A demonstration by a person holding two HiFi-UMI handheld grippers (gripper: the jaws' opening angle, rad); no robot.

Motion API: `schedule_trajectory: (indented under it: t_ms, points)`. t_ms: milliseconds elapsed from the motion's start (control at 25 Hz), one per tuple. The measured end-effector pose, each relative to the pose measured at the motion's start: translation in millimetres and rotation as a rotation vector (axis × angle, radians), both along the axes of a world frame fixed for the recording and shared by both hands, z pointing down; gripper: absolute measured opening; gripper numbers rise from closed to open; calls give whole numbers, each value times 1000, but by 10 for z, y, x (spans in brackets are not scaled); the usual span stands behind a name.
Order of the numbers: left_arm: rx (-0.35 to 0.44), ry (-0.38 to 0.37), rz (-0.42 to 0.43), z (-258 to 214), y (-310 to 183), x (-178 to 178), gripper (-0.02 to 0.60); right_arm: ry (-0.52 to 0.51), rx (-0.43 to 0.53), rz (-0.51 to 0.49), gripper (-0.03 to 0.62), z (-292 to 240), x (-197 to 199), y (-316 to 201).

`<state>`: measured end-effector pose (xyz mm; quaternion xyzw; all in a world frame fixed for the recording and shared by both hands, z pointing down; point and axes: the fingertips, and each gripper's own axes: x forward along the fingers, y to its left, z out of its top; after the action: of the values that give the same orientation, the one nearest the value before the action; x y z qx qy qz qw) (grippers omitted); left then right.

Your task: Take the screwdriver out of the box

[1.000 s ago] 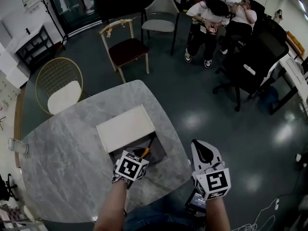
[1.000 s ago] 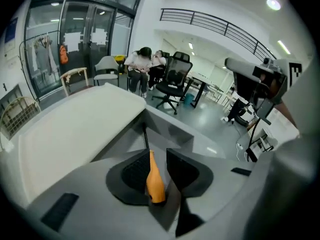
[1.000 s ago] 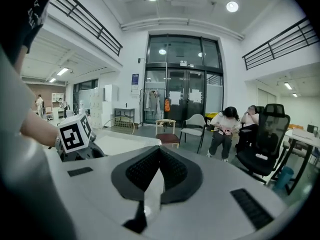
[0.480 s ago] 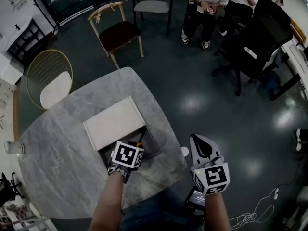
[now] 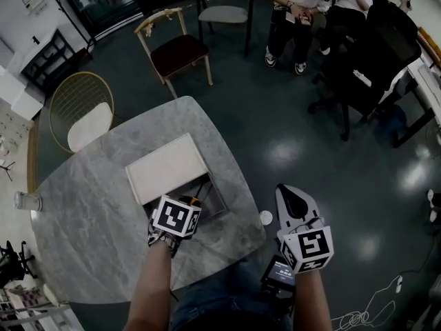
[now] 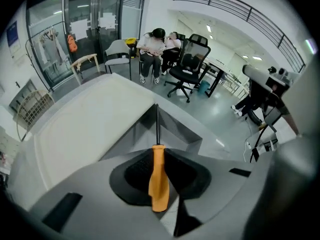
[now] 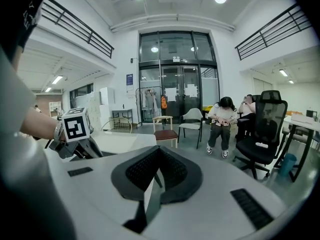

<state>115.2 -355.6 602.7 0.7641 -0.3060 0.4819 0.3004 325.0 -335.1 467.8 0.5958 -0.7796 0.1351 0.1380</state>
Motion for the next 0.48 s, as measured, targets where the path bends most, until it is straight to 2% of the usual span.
schedule_trajectory:
  t_ms: [80, 280, 480]
  points:
    - [42, 33, -13, -118, -1, 33, 78, -2, 19, -17, 25, -54, -10, 7]
    - [152, 169, -58, -466, -19, 122, 78, 2, 62, -64, 25, -233, -100, 16]
    - [288, 281, -84, -799, -31, 188, 78, -1, 90, -86, 25, -333, -141, 55]
